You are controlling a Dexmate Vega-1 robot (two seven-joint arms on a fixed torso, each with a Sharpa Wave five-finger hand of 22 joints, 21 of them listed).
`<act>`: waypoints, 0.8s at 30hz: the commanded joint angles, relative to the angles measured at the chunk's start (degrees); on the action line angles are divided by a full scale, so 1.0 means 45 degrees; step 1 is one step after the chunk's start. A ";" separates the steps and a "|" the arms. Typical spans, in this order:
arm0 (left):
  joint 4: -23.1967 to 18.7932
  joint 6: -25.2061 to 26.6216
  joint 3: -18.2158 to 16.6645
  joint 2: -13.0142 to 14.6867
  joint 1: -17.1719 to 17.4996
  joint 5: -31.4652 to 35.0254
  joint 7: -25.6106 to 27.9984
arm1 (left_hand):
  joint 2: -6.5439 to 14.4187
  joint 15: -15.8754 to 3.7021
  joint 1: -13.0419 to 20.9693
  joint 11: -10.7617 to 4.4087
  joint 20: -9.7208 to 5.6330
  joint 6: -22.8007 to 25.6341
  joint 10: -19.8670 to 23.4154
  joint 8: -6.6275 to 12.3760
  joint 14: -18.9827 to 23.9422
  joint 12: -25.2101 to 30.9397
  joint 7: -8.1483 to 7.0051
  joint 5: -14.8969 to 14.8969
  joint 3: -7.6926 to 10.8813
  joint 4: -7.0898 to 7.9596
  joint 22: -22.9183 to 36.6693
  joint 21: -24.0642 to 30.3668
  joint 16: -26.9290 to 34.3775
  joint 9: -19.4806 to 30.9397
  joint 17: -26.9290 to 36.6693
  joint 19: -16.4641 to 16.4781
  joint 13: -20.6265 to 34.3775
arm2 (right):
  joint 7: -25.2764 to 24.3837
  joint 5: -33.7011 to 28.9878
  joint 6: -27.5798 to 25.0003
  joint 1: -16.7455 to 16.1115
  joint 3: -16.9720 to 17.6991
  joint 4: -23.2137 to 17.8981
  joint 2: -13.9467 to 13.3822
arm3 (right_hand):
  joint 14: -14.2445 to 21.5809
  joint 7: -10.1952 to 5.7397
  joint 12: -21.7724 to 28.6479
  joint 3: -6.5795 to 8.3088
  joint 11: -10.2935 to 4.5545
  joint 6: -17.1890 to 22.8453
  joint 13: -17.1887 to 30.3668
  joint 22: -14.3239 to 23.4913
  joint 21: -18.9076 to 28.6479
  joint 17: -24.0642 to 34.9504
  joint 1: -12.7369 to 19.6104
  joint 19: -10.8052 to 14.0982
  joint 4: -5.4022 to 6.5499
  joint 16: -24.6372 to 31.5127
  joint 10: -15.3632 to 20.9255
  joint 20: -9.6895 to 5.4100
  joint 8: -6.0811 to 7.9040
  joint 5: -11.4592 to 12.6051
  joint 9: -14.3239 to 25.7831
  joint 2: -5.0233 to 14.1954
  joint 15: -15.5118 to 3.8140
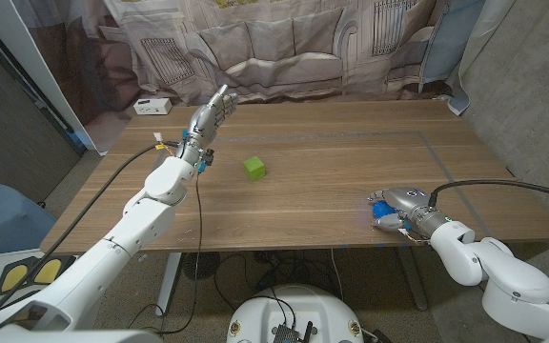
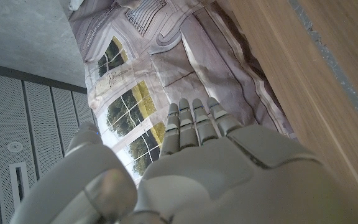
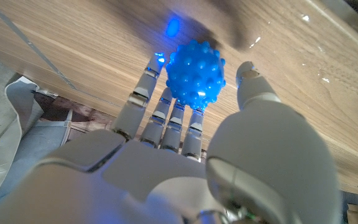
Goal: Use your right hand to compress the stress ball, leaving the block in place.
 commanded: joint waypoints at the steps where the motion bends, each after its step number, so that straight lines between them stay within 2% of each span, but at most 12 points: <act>1: 0.0251 -0.0037 0.0113 -0.0090 -0.0144 -0.0055 -0.0096 | 0.0137 -0.0004 0.0008 -0.0036 -0.0012 0.0048 0.0011 0.0065 0.0002 -0.0019 -0.0025 -0.0048 0.0029 -0.0062 0.0071 0.0002 -0.0010 0.0047 0.0030 -0.0019 0.0040 | -0.0124 0.0672 -0.0504 0.0363 -0.0471 -0.0119 -0.0767 | 0.0228 -0.0017 0.0033 0.0063 -0.0008 0.0135 0.0020 0.0016 0.0095 0.0075 0.0325 0.0277 0.0009 0.0112 0.0075 -0.0058 0.0087 0.0009 0.0056 0.0066 -0.0228; 7: 0.0376 -0.0063 0.0150 -0.0128 -0.0219 -0.0082 -0.0149 | 0.0135 0.0002 0.0002 -0.0045 -0.0003 0.0052 0.0011 0.0061 0.0013 -0.0022 -0.0011 -0.0050 0.0027 -0.0072 0.0071 0.0005 -0.0003 0.0047 0.0030 -0.0019 0.0041 | -0.0200 0.0995 -0.0646 0.0539 -0.0661 -0.0144 -0.1062 | 0.0357 -0.0009 0.0032 0.0234 -0.0034 0.0274 0.0017 0.0015 0.0081 0.0082 0.0855 0.0487 -0.0128 0.0136 0.0194 -0.0130 0.0077 0.0025 0.0060 0.0220 -0.0263; 13: 0.0494 -0.0070 0.0188 -0.0166 -0.0288 -0.0132 -0.0212 | 0.0137 0.0001 -0.0004 -0.0057 0.0015 0.0077 0.0018 0.0066 0.0016 -0.0022 -0.0023 -0.0051 0.0028 -0.0079 0.0071 0.0004 0.0002 0.0048 0.0030 -0.0031 0.0041 | -0.0249 0.1206 -0.0699 0.0884 -0.0978 -0.0120 -0.1209 | 0.0438 -0.0037 0.0012 0.0348 -0.0141 0.0349 0.0016 0.0015 0.0081 0.0106 0.1203 0.0661 -0.0158 0.0160 0.0229 -0.0226 0.0060 0.0021 0.0064 0.0355 -0.0274; 19: 0.0598 -0.0112 0.0165 -0.0190 -0.0303 -0.0204 -0.0232 | 0.0143 0.0016 -0.0009 -0.0018 0.0023 0.0087 0.0024 0.0064 0.0014 -0.0024 -0.0023 -0.0051 0.0030 -0.0087 0.0071 0.0004 0.0003 0.0048 0.0030 -0.0039 0.0042 | -0.0369 0.1391 -0.0736 0.1189 -0.1252 -0.0074 -0.1280 | 0.0844 -0.0043 0.0049 0.0453 -0.0216 0.0650 0.0015 0.0017 0.0077 0.0165 0.1642 0.0921 -0.0147 0.0323 0.0453 -0.0452 0.0103 -0.0013 0.0069 0.0512 -0.0336; 20: 0.0609 -0.0111 0.0162 -0.0187 -0.0300 -0.0213 -0.0234 | 0.0145 0.0014 -0.0010 -0.0050 0.0000 0.0088 0.0038 0.0063 0.0016 -0.0019 -0.0016 -0.0051 0.0030 -0.0089 0.0071 0.0007 0.0005 0.0049 0.0030 -0.0035 0.0042 | -0.0370 0.1376 -0.0774 0.1247 -0.1317 -0.0085 -0.1293 | 0.0909 -0.0034 0.0080 0.0482 -0.0097 0.0754 0.0015 0.0019 0.0081 0.0183 0.1774 0.1014 -0.0146 0.0348 0.0580 -0.0503 0.0118 -0.0024 0.0070 0.0552 -0.0342; 22: 0.0621 -0.0108 0.0155 -0.0172 -0.0292 -0.0221 -0.0240 | 0.0146 0.0019 -0.0011 -0.0055 -0.0022 0.0097 0.0035 0.0066 0.0015 -0.0021 -0.0014 -0.0051 0.0031 -0.0092 0.0071 0.0013 0.0005 0.0049 0.0030 -0.0021 0.0042 | -0.0485 0.1431 -0.0784 0.1273 -0.1351 -0.0112 -0.1333 | 0.0973 -0.0039 0.0080 0.0530 -0.0228 0.0914 0.0016 0.0021 0.0067 0.0228 0.1878 0.1073 -0.0094 0.0387 0.0640 -0.0575 0.0151 -0.0036 0.0074 0.0695 -0.0351; 24: 0.0634 -0.0104 0.0144 -0.0169 -0.0283 -0.0255 -0.0247 | 0.0147 0.0021 -0.0012 -0.0058 -0.0031 0.0103 0.0035 0.0066 0.0012 -0.0022 -0.0017 -0.0052 0.0031 -0.0095 0.0071 0.0015 0.0004 0.0049 0.0030 -0.0018 0.0043 | -0.0534 0.1421 -0.0860 0.1332 -0.1428 -0.0148 -0.1369 | 0.1153 -0.0036 0.0080 0.0588 -0.0205 0.1040 0.0017 0.0025 0.0089 0.0273 0.2045 0.1232 -0.0087 0.0470 0.0706 -0.0691 0.0164 -0.0056 0.0078 0.0824 -0.0356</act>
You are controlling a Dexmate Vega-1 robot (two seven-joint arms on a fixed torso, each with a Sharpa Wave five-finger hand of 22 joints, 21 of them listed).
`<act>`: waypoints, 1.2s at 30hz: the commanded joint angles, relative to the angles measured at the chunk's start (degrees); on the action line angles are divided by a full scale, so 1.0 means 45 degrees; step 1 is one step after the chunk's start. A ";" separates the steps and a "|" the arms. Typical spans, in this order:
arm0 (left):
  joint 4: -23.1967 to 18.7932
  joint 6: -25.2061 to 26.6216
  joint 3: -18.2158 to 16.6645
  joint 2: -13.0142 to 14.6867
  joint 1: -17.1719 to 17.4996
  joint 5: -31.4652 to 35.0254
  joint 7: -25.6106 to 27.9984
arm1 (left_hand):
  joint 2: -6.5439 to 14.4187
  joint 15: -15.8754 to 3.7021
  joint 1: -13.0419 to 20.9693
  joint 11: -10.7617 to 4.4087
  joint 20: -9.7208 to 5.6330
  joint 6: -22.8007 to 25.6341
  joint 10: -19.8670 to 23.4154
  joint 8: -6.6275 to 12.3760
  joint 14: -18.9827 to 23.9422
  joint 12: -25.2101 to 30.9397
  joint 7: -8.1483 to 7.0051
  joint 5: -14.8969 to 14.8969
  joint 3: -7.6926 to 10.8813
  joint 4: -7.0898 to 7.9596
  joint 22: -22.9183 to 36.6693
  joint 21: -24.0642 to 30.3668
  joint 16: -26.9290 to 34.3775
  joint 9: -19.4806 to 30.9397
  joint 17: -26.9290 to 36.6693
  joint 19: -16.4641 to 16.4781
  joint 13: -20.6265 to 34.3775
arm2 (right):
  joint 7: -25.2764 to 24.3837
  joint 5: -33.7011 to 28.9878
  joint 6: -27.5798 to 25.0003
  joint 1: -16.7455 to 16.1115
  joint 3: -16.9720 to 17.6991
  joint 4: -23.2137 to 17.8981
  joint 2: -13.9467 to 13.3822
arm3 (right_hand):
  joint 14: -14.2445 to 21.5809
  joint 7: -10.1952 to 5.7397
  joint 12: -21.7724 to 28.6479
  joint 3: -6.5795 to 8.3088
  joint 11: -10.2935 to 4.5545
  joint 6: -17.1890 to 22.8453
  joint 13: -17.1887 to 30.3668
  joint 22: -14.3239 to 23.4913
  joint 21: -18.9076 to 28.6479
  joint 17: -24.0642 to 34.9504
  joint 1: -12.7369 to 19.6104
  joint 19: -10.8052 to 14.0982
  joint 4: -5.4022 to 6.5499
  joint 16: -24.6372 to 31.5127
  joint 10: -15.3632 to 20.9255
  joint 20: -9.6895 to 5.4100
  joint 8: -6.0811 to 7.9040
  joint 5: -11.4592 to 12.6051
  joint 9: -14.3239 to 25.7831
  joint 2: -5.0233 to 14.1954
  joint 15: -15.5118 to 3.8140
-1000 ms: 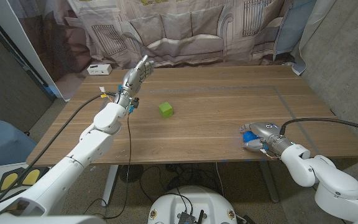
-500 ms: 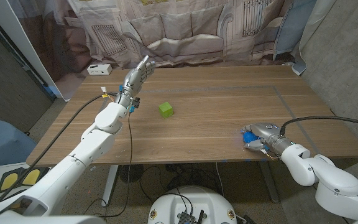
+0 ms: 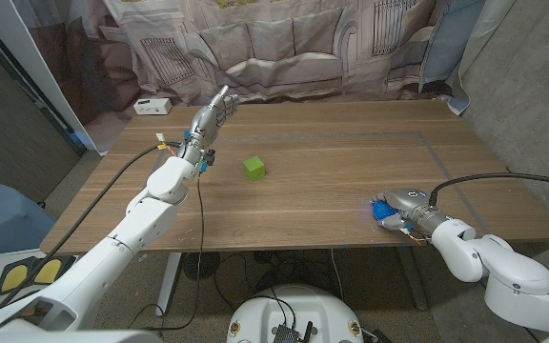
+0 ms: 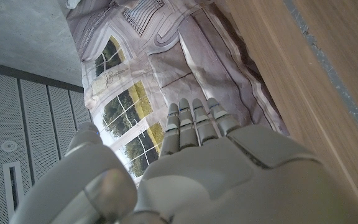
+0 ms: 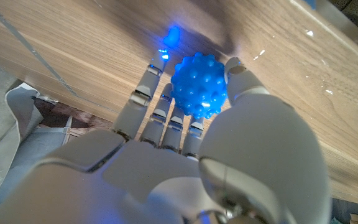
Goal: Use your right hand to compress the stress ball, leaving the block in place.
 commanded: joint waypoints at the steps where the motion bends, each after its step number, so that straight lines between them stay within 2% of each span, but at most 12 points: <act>1: 0.0159 -0.0035 -0.0015 -0.0018 -0.0022 -0.0144 -0.0068 | 0.0148 0.0020 -0.0013 -0.0052 -0.0028 0.0100 0.0033 0.0063 0.0012 -0.0024 -0.0013 0.0000 0.0033 -0.0098 0.0071 0.0018 0.0004 0.0049 0.0030 -0.0016 0.0043 | -0.0293 0.0274 -0.0232 0.0517 -0.0542 -0.0055 -0.0304 | 0.0356 0.0021 0.0091 0.0143 -0.0019 0.0287 0.0016 0.0025 0.0087 0.0110 0.0385 0.0338 0.0036 0.0197 0.0250 -0.0128 0.0085 -0.0061 0.0079 0.0169 -0.0305; 4: 0.0168 -0.0045 -0.0036 -0.0009 -0.0006 -0.0159 -0.0056 | 0.0149 0.0014 -0.0016 -0.0037 -0.0040 0.0116 0.0030 0.0067 0.0015 -0.0026 -0.0010 -0.0001 0.0033 -0.0102 0.0071 0.0020 0.0006 0.0049 0.0030 -0.0014 0.0043 | -0.0342 0.0376 -0.0301 0.0601 -0.0587 -0.0059 -0.0351 | 0.0672 0.0042 0.0139 0.0132 -0.0052 0.0451 0.0019 0.0032 0.0136 0.0167 0.0458 0.0578 0.0080 0.0337 0.0447 -0.0240 0.0103 -0.0113 0.0084 0.0242 -0.0360; 8: 0.0195 -0.0037 -0.0064 0.0016 0.0001 -0.0191 -0.0061 | 0.0152 0.0022 -0.0018 -0.0035 -0.0033 0.0127 0.0030 0.0069 0.0028 -0.0028 0.0013 -0.0001 0.0035 -0.0106 0.0071 0.0021 0.0012 0.0050 0.0030 -0.0014 0.0044 | -0.0431 0.0366 -0.0437 0.0707 -0.0677 -0.0114 -0.0447 | 0.0963 0.0222 0.0167 0.0194 0.0088 0.0921 0.0020 0.0041 0.0183 0.0194 0.0625 0.0847 0.0073 0.0420 0.0626 -0.0446 0.0231 -0.0152 0.0096 0.0334 -0.0423; 12: 0.0308 -0.0064 -0.0052 -0.0023 -0.0031 -0.0260 -0.0125 | 0.0156 0.0017 -0.0022 -0.0038 -0.0022 0.0128 0.0032 0.0065 0.0027 -0.0029 -0.0011 -0.0001 0.0036 -0.0112 0.0071 0.0018 0.0012 0.0050 0.0030 -0.0026 0.0044 | -0.0488 0.0434 -0.0494 0.0781 -0.0674 -0.0246 -0.0598 | 0.1449 0.0208 0.0211 0.0303 0.0017 0.1342 0.0024 0.0048 0.0212 0.0213 0.0868 0.1069 0.0032 0.0560 0.0873 -0.0649 0.0347 -0.0155 0.0121 0.0440 -0.0553; 19: 0.0528 -0.0113 0.0020 -0.0117 -0.0147 -0.0343 -0.0262 | 0.0163 0.0019 -0.0027 -0.0078 -0.0038 0.0117 0.0052 0.0056 0.0028 -0.0024 -0.0012 -0.0002 0.0039 -0.0120 0.0071 0.0020 0.0014 0.0051 0.0030 -0.0028 0.0045 | -0.0804 0.0657 -0.0713 0.0696 -0.0474 -0.0526 -0.0825 | 0.1926 0.0223 0.0273 0.0376 0.0000 0.1495 0.0027 0.0057 0.0280 0.0202 0.0956 0.1379 0.0072 0.0649 0.1192 -0.0844 0.0361 -0.0157 0.0144 0.0485 -0.0670; 20: 0.0560 -0.0124 0.0029 -0.0125 -0.0169 -0.0347 -0.0283 | 0.0165 0.0019 -0.0029 -0.0005 -0.0043 0.0119 0.0031 0.0055 0.0027 -0.0034 -0.0013 -0.0002 0.0040 -0.0123 0.0071 0.0020 0.0014 0.0051 0.0030 -0.0028 0.0045 | -0.0865 0.0692 -0.0745 0.0673 -0.0439 -0.0560 -0.0854 | 0.1942 0.0228 0.0273 0.0378 -0.0009 0.1514 0.0027 0.0057 0.0283 0.0200 0.0954 0.1399 0.0077 0.0646 0.1204 -0.0851 0.0365 -0.0158 0.0146 0.0483 -0.0657; 24: 0.0672 -0.0144 0.0060 -0.0168 -0.0260 -0.0361 -0.0331 | 0.0168 0.0022 -0.0033 -0.0049 -0.0034 0.0121 0.0034 0.0053 0.0026 -0.0034 -0.0015 -0.0002 0.0041 -0.0128 0.0071 0.0021 0.0014 0.0051 0.0031 -0.0028 0.0045 | -0.1090 0.0934 -0.0861 0.0581 -0.0267 -0.0686 -0.0906 | 0.1970 0.0236 0.0265 0.0393 0.0029 0.1532 0.0028 0.0058 0.0267 0.0193 0.0959 0.1407 0.0091 0.0618 0.1242 -0.0873 0.0355 -0.0159 0.0151 0.0481 -0.0659; 28: 0.0791 -0.0192 0.0098 -0.0223 -0.0366 -0.0363 -0.0389 | 0.0170 0.0021 -0.0036 -0.0051 -0.0029 0.0120 0.0030 0.0051 0.0028 -0.0037 -0.0014 -0.0002 0.0041 -0.0131 0.0071 0.0025 0.0015 0.0051 0.0031 -0.0020 0.0046 | -0.1618 0.1931 -0.0529 0.0176 0.0424 -0.0646 -0.0866 | 0.1899 0.0212 0.0241 0.0415 -0.0003 0.1549 0.0029 0.0057 0.0186 0.0181 0.0993 0.1258 0.0084 0.0543 0.1249 -0.0864 0.0343 -0.0164 0.0156 0.0464 -0.0648; 36: 0.0779 -0.0129 0.0115 -0.0229 -0.0483 -0.0297 -0.0315 | 0.0176 0.0036 -0.0042 -0.0049 -0.0021 0.0121 0.0040 0.0047 0.0024 -0.0037 -0.0020 -0.0003 0.0043 -0.0140 0.0071 0.0024 0.0014 0.0052 0.0031 -0.0027 0.0046 | -0.2515 0.2378 -0.0452 -0.0143 0.0874 -0.0607 -0.0725 | 0.1859 0.0221 0.0197 0.0451 0.0025 0.1562 0.0030 0.0054 0.0104 0.0231 0.1185 0.1147 0.0031 0.0519 0.1260 -0.0915 0.0312 -0.0172 0.0165 0.0490 -0.0638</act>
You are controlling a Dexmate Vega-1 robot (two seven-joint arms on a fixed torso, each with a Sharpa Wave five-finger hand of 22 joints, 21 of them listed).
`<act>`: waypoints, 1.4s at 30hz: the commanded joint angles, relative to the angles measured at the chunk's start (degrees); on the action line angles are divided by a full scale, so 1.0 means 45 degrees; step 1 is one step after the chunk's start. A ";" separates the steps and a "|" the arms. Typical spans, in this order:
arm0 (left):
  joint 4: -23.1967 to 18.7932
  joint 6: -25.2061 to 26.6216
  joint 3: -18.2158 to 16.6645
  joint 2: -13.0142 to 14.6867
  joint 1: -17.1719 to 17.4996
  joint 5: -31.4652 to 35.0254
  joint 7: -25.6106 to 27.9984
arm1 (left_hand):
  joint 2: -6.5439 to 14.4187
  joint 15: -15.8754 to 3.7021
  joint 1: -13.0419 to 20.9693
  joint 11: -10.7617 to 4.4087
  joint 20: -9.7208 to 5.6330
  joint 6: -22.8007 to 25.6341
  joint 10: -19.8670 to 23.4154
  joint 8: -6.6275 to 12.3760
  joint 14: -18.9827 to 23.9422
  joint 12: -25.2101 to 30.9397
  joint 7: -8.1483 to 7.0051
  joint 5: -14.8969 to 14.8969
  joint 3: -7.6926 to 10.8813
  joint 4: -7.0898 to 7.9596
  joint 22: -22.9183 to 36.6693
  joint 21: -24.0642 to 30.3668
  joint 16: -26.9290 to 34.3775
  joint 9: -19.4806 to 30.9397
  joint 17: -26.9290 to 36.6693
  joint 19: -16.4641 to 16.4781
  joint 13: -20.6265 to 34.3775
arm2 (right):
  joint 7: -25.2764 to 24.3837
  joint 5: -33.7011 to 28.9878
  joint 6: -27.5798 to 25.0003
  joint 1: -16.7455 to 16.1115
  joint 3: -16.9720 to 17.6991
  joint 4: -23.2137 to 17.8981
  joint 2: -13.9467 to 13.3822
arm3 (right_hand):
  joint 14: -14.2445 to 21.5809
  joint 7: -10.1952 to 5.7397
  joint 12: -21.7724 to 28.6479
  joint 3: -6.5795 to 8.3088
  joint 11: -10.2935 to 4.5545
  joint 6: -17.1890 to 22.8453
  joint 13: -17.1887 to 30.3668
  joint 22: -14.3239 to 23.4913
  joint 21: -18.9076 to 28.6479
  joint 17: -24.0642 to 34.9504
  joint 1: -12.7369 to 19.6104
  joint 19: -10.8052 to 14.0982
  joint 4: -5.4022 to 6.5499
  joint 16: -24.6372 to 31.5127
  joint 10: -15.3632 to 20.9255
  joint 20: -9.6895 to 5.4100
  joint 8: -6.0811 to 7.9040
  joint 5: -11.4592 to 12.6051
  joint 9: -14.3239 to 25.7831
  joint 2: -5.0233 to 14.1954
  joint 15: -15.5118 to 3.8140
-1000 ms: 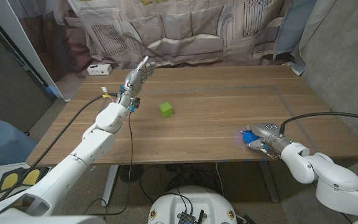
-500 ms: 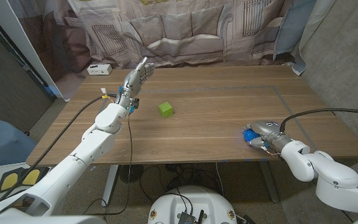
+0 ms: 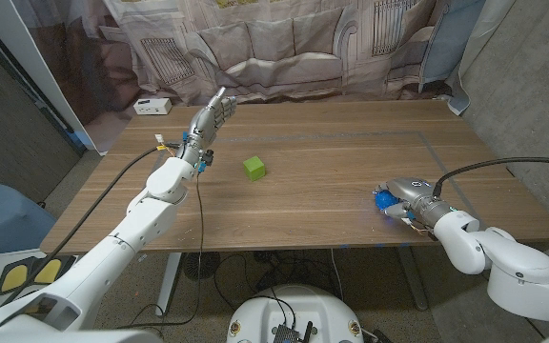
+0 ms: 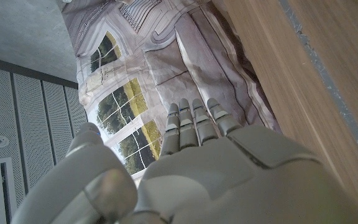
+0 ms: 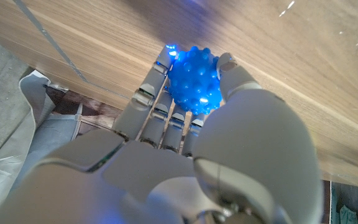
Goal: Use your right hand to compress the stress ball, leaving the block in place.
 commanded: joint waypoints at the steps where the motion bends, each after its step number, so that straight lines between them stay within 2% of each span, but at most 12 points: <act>1: 0.0117 0.0028 0.0062 -0.0055 -0.0214 0.0037 -0.0002 | 0.0092 0.0021 0.0041 -0.0019 -0.0026 0.0124 0.0049 0.0047 0.0027 -0.0034 -0.0022 -0.0004 0.0002 -0.0082 0.0071 0.0025 0.0015 0.0052 0.0031 -0.0026 0.0046 | -0.1284 0.1003 0.0166 -0.0598 0.0960 -0.0052 0.0131 | 0.0048 0.0016 0.0010 0.0100 0.0010 0.0087 0.0030 0.0026 -0.0027 0.0058 0.0150 -0.0017 -0.0030 -0.0019 0.0091 -0.0059 0.0042 -0.0001 0.0040 0.0039 -0.0417; 9: 0.0026 0.0108 0.0078 -0.0069 -0.0217 0.0147 0.0185 | 0.0096 0.0011 0.0035 -0.0010 -0.0013 0.0131 0.0041 0.0046 0.0036 -0.0040 -0.0026 -0.0004 0.0004 -0.0091 0.0071 0.0024 0.0019 0.0052 0.0031 -0.0032 0.0047 | -0.2039 0.1267 0.0342 -0.0962 0.1426 0.0030 0.0338 | 0.0060 0.0062 -0.0024 0.0091 0.0009 0.0044 0.0031 0.0025 -0.0046 0.0072 0.0132 -0.0004 0.0017 -0.0049 0.0089 -0.0071 -0.0001 -0.0017 0.0045 0.0035 -0.0411; 11: 0.0003 0.0127 0.0073 -0.0079 -0.0206 0.0157 0.0239 | 0.0096 0.0020 0.0034 -0.0020 -0.0016 0.0138 0.0039 0.0048 0.0035 -0.0041 -0.0021 -0.0004 0.0004 -0.0092 0.0071 0.0023 0.0018 0.0052 0.0031 -0.0036 0.0047 | -0.2240 0.1301 0.0490 -0.1061 0.1548 0.0079 0.0391 | 0.0071 0.0058 -0.0034 0.0078 0.0113 0.0051 0.0032 0.0025 -0.0053 0.0084 0.0131 0.0003 0.0028 -0.0050 0.0097 -0.0069 -0.0009 -0.0024 0.0047 0.0026 -0.0412; 19: -0.0029 0.0040 0.0091 -0.0180 -0.0229 0.0272 0.0393 | 0.0099 0.0013 0.0028 -0.0029 -0.0011 0.0137 0.0054 0.0045 0.0033 -0.0037 -0.0039 -0.0004 0.0005 -0.0099 0.0071 0.0026 0.0017 0.0053 0.0031 -0.0033 0.0047 | -0.2930 0.1423 0.0870 -0.1543 0.2220 0.0159 0.0783 | 0.0085 0.0047 -0.0046 0.0049 0.0011 0.0056 0.0033 0.0026 -0.0073 0.0137 0.0136 0.0001 0.0058 -0.0031 0.0139 -0.0064 -0.0029 -0.0035 0.0052 0.0053 -0.0416; 30: -0.0102 0.0065 0.0155 -0.0278 -0.0225 0.0436 0.0597 | 0.0104 0.0013 0.0021 -0.0044 -0.0013 0.0149 0.0055 0.0046 0.0048 -0.0040 -0.0014 -0.0005 0.0008 -0.0112 0.0071 0.0029 0.0022 0.0053 0.0031 -0.0029 0.0048 | -0.3579 0.1321 0.1569 -0.2430 0.3299 0.0268 0.1629 | 0.0036 0.0048 -0.0079 -0.0021 -0.0009 0.0050 0.0038 0.0030 -0.0108 0.0236 0.0225 -0.0009 0.0051 -0.0012 0.0181 -0.0045 -0.0074 -0.0058 0.0059 0.0054 -0.0420; 42: 0.0078 0.0015 0.0365 -0.0478 -0.0449 0.0575 0.0544 | 0.0111 0.0020 0.0011 -0.0047 -0.0009 0.0143 0.0061 0.0040 0.0047 -0.0041 -0.0025 -0.0005 0.0010 -0.0123 0.0070 0.0033 0.0021 0.0053 0.0031 -0.0022 0.0048 | -0.3890 0.0476 0.2467 -0.2713 0.3869 0.0463 0.2546 | 0.0150 0.0061 -0.0071 -0.0062 0.0026 0.0158 0.0041 0.0033 -0.0124 0.0283 0.0232 0.0001 0.0081 0.0033 0.0296 -0.0039 -0.0061 -0.0065 0.0065 0.0072 -0.0456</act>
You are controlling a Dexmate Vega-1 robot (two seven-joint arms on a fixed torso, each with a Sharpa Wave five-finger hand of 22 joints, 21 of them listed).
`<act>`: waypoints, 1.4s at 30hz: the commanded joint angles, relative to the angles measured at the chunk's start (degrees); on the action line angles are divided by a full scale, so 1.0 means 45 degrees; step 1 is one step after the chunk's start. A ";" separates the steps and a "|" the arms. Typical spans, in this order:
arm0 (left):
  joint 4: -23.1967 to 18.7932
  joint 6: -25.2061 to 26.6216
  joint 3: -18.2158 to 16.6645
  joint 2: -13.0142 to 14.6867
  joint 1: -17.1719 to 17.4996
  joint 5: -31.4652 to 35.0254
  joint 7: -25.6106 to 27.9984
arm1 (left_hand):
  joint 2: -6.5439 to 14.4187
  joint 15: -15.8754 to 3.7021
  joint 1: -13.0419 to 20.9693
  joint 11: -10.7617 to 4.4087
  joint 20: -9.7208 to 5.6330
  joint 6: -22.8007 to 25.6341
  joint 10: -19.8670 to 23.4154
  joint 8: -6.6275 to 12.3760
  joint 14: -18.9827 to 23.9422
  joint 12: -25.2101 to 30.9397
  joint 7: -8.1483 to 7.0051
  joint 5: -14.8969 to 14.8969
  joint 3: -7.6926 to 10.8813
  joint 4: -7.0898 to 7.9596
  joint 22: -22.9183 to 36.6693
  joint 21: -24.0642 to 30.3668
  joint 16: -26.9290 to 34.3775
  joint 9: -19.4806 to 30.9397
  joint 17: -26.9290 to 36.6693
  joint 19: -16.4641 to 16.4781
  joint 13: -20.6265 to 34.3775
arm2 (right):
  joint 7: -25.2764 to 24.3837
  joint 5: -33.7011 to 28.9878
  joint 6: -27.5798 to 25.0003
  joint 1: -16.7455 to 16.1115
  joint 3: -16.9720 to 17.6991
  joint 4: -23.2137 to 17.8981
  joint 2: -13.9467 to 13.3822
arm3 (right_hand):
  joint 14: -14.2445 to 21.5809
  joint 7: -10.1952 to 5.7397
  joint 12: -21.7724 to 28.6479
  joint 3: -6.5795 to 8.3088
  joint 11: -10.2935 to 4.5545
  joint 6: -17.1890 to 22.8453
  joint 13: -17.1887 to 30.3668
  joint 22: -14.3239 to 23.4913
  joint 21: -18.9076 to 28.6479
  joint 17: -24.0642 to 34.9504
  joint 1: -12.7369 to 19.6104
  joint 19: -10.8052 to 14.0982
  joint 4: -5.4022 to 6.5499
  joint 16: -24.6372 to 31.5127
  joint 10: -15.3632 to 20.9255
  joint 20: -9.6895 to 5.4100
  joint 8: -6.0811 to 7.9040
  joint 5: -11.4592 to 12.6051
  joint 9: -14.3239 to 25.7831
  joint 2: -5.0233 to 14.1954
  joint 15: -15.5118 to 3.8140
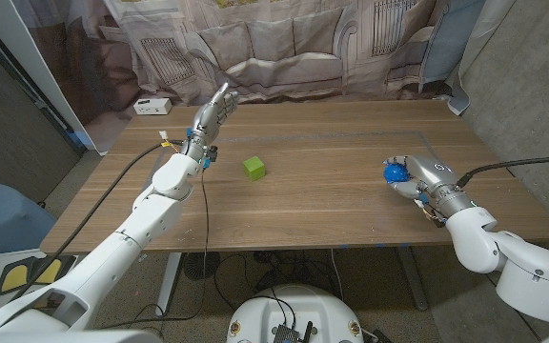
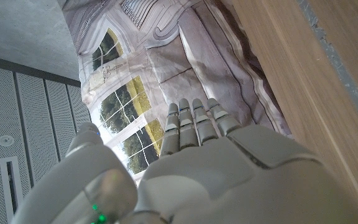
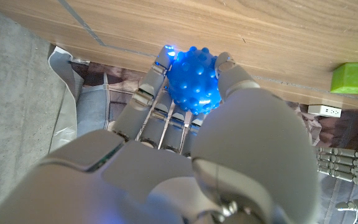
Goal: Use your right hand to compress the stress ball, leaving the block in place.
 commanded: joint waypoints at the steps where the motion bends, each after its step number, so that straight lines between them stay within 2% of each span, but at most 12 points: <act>1: 0.0128 -0.0017 0.0177 -0.0175 -0.0182 0.0153 0.0034 | 0.0112 0.0025 0.0010 -0.0042 -0.0009 0.0096 0.0067 0.0039 0.0050 -0.0039 0.0022 -0.0006 0.0054 -0.0081 0.0071 0.0032 0.0023 0.0053 0.0031 -0.0024 0.0049 | -0.0421 -0.0699 0.0910 -0.0392 0.0701 0.0197 0.0928 | 0.0158 0.0052 -0.0017 0.0016 0.0042 0.0164 0.0042 0.0036 0.0004 0.0049 0.0131 0.0053 0.0043 0.0070 0.0177 -0.0001 -0.0047 -0.0015 0.0065 -0.0017 -0.0469; 11: 0.0431 0.0083 0.0390 -0.0420 -0.0602 0.0316 0.0061 | 0.0120 0.0020 0.0003 -0.0039 -0.0003 0.0101 0.0072 0.0039 0.0058 -0.0040 0.0019 -0.0006 0.0058 -0.0090 0.0071 0.0032 0.0025 0.0053 0.0032 -0.0027 0.0049 | -0.0418 -0.1271 0.1917 -0.0345 0.1372 0.0528 0.1713 | 0.0169 0.0044 -0.0031 0.0035 -0.0025 0.0248 0.0044 0.0038 -0.0012 0.0033 0.0163 0.0062 0.0043 0.0009 0.0239 -0.0015 -0.0044 -0.0009 0.0071 -0.0012 -0.0500; 12: 0.0442 0.0107 0.0404 -0.0433 -0.0632 0.0329 0.0074 | 0.0122 0.0013 0.0002 -0.0057 -0.0001 0.0108 0.0082 0.0041 0.0055 -0.0037 0.0027 -0.0006 0.0058 -0.0092 0.0071 0.0033 0.0023 0.0054 0.0032 -0.0024 0.0049 | -0.0416 -0.1349 0.1993 -0.0298 0.1389 0.0570 0.1788 | 0.0174 0.0032 -0.0033 0.0029 0.0047 0.0266 0.0045 0.0038 -0.0020 0.0035 0.0152 0.0048 0.0052 0.0005 0.0247 -0.0017 -0.0042 -0.0010 0.0071 -0.0013 -0.0491; 15: 0.0472 0.0167 0.0441 -0.0455 -0.0710 0.0401 0.0127 | 0.0124 0.0023 -0.0001 -0.0033 0.0002 0.0097 0.0047 0.0036 0.0055 -0.0052 0.0015 -0.0006 0.0060 -0.0095 0.0071 0.0033 0.0023 0.0054 0.0032 -0.0025 0.0049 | -0.0452 -0.1557 0.2275 -0.0117 0.1409 0.0753 0.2019 | 0.0186 0.0035 -0.0042 0.0020 -0.0028 0.0313 0.0046 0.0038 -0.0024 0.0037 0.0125 0.0055 0.0076 -0.0010 0.0265 -0.0017 -0.0035 -0.0013 0.0073 -0.0008 -0.0484; 25: 0.0599 0.0245 0.0497 -0.0507 -0.0915 0.0571 0.0257 | 0.0130 0.0020 -0.0007 -0.0063 -0.0005 0.0094 0.0065 0.0033 0.0056 -0.0047 0.0024 -0.0006 0.0063 -0.0107 0.0071 0.0035 0.0022 0.0054 0.0032 -0.0021 0.0050 | -0.0809 -0.1874 0.3496 0.0490 0.1343 0.1512 0.2787 | 0.0462 0.0057 -0.0039 0.0009 0.0016 0.0454 0.0049 0.0045 0.0004 0.0091 0.0192 0.0173 0.0067 0.0088 0.0405 -0.0122 -0.0021 -0.0017 0.0077 0.0033 -0.0646; 26: 0.0612 0.0248 0.0502 -0.0521 -0.0933 0.0574 0.0266 | 0.0131 0.0034 -0.0007 -0.0048 -0.0001 0.0097 0.0071 0.0034 0.0064 -0.0045 0.0026 -0.0006 0.0064 -0.0108 0.0071 0.0036 0.0025 0.0054 0.0032 -0.0020 0.0050 | -0.0866 -0.1924 0.3588 0.0517 0.1342 0.1565 0.2856 | 0.0649 0.0049 0.0034 0.0012 -0.0041 0.0611 0.0049 0.0053 0.0057 0.0096 0.0204 0.0325 0.0073 0.0133 0.0658 -0.0216 0.0019 -0.0018 0.0078 0.0052 -0.0683; 29: 0.0623 0.0318 0.0533 -0.0525 -0.0983 0.0580 0.0254 | 0.0132 0.0021 -0.0009 -0.0042 0.0003 0.0105 0.0071 0.0036 0.0063 -0.0046 0.0022 -0.0006 0.0064 -0.0111 0.0071 0.0033 0.0024 0.0054 0.0032 -0.0026 0.0050 | -0.0992 -0.1991 0.3943 0.0560 0.1391 0.1737 0.3020 | 0.0795 0.0046 0.0048 0.0021 -0.0111 0.0833 0.0047 0.0059 0.0084 0.0155 0.0278 0.0413 0.0061 0.0214 0.0768 -0.0317 0.0084 -0.0010 0.0076 0.0128 -0.0792; 34: 0.0658 0.0439 0.0597 -0.0546 -0.1071 0.0570 0.0216 | 0.0134 0.0028 -0.0012 -0.0064 0.0002 0.0100 0.0070 0.0033 0.0068 -0.0048 0.0018 -0.0007 0.0066 -0.0118 0.0071 0.0032 0.0026 0.0054 0.0032 -0.0031 0.0051 | -0.1243 -0.2093 0.4403 0.0623 0.1450 0.1996 0.3349 | 0.1328 0.0008 0.0132 0.0109 -0.0130 0.1153 0.0043 0.0096 0.0241 0.0352 0.0741 0.0826 -0.0058 0.0498 0.1240 -0.0606 0.0123 0.0040 0.0076 0.0390 -0.1103; 36: 0.0700 0.0458 0.0627 -0.0564 -0.1108 0.0540 0.0161 | 0.0136 0.0032 -0.0013 -0.0062 0.0015 0.0108 0.0059 0.0036 0.0070 -0.0053 0.0012 -0.0007 0.0067 -0.0119 0.0071 0.0029 0.0026 0.0054 0.0032 -0.0038 0.0051 | -0.1338 -0.2006 0.4713 0.0600 0.1534 0.2107 0.3481 | 0.1833 0.0018 0.0188 0.0242 -0.0131 0.1427 0.0043 0.0123 0.0404 0.0328 0.1024 0.1213 -0.0105 0.0601 0.1540 -0.0615 0.0172 0.0089 0.0079 0.0535 -0.1032; 37: 0.0710 0.0480 0.0642 -0.0572 -0.1122 0.0551 0.0169 | 0.0137 0.0028 -0.0014 -0.0053 0.0033 0.0109 0.0048 0.0036 0.0075 -0.0058 0.0014 -0.0007 0.0068 -0.0122 0.0071 0.0025 0.0028 0.0054 0.0032 -0.0049 0.0051 | -0.1356 -0.1986 0.4834 0.0586 0.1571 0.2145 0.3529 | 0.2284 0.0026 0.0241 0.0332 -0.0150 0.1660 0.0043 0.0144 0.0563 0.0295 0.1229 0.1578 -0.0126 0.0685 0.1800 -0.0635 0.0215 0.0120 0.0081 0.0627 -0.1079; 39: 0.0737 0.0519 0.0671 -0.0583 -0.1148 0.0530 0.0132 | 0.0139 0.0031 -0.0016 -0.0057 0.0044 0.0112 0.0068 0.0037 0.0077 -0.0051 -0.0003 -0.0007 0.0069 -0.0124 0.0071 0.0023 0.0028 0.0054 0.0032 -0.0056 0.0051 | -0.1392 -0.2013 0.4980 0.0566 0.1617 0.2193 0.3628 | 0.2615 -0.0005 0.0303 0.0408 -0.0147 0.1826 0.0044 0.0157 0.0703 0.0273 0.1423 0.1895 -0.0141 0.0730 0.2088 -0.0671 0.0228 0.0144 0.0083 0.0706 -0.1136; 42: 0.0773 0.0554 0.0709 -0.0600 -0.1185 0.0531 0.0113 | 0.0142 0.0020 -0.0018 -0.0096 0.0064 0.0117 0.0090 0.0038 0.0080 -0.0042 0.0000 -0.0007 0.0070 -0.0127 0.0072 0.0023 0.0029 0.0054 0.0032 -0.0059 0.0051 | -0.1539 -0.2031 0.5308 0.0528 0.1694 0.2291 0.3800 | 0.3472 0.0014 0.0355 0.0358 0.0001 0.2225 0.0049 0.0198 0.0963 0.0461 0.1917 0.2390 -0.0164 0.1088 0.2528 -0.0778 0.0251 0.0158 0.0098 0.0807 -0.1435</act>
